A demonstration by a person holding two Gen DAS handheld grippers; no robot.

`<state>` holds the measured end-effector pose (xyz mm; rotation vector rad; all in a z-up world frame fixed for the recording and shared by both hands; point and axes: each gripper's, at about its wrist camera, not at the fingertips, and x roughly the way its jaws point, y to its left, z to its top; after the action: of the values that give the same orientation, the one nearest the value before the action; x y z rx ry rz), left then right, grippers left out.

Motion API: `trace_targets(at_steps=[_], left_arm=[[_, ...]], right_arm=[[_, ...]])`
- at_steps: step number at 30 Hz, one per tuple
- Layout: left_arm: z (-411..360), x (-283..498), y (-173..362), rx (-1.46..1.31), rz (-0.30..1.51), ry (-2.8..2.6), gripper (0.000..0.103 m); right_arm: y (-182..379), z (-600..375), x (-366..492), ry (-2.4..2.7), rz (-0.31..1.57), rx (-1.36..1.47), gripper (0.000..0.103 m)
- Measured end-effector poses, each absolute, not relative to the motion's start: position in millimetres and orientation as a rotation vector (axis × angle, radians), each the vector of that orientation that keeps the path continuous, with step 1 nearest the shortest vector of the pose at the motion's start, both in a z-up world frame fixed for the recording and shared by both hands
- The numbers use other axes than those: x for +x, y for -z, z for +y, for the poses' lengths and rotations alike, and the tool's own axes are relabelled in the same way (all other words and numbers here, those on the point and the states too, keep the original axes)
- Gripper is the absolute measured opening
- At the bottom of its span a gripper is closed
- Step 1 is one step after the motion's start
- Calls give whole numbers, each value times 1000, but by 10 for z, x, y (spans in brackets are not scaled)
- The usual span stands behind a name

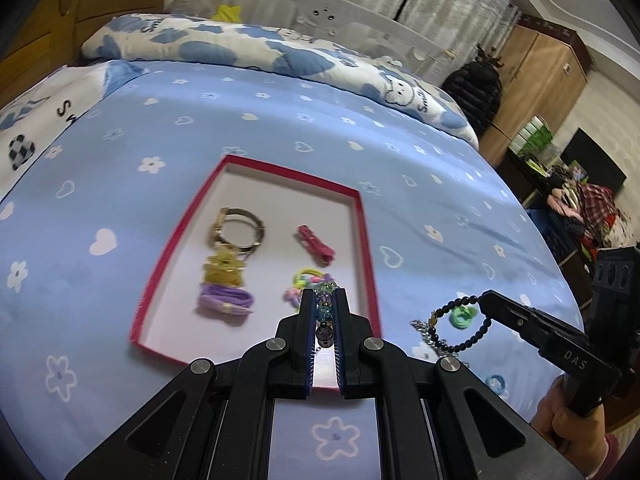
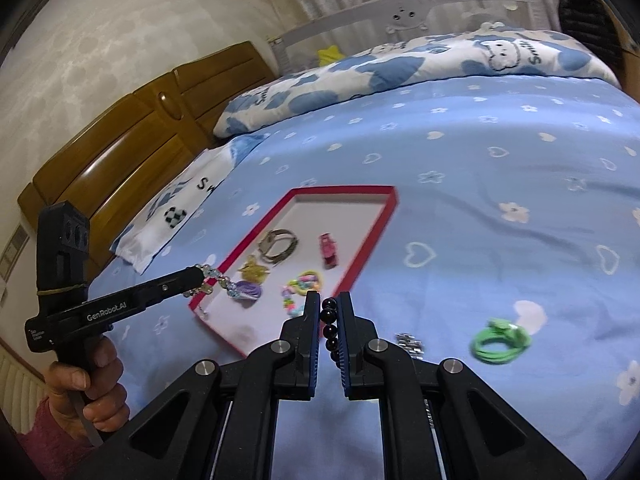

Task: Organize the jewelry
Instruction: 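Carry the blue beaded bracelet with left tool while right tool carries the black bracelet into the tray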

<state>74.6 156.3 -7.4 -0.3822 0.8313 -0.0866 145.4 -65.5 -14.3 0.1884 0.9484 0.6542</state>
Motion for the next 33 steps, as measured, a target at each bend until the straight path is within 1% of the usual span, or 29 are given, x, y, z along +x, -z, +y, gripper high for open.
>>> trace_targets(at_steps=[11, 18, 24, 33], left_arm=[[1836, 667, 167, -420, 856, 23, 6], [1909, 738, 289, -429, 880, 18, 6], [1979, 838, 491, -438, 916, -6, 6], [2062, 986, 734, -427, 959, -64, 6]], right_arm=[[170, -65, 1448, -762, 963, 160, 8], [306, 262, 1484, -811, 997, 145, 8], [530, 375, 1523, -813, 1054, 137, 8], [812, 276, 1688, -733, 1104, 103, 8]])
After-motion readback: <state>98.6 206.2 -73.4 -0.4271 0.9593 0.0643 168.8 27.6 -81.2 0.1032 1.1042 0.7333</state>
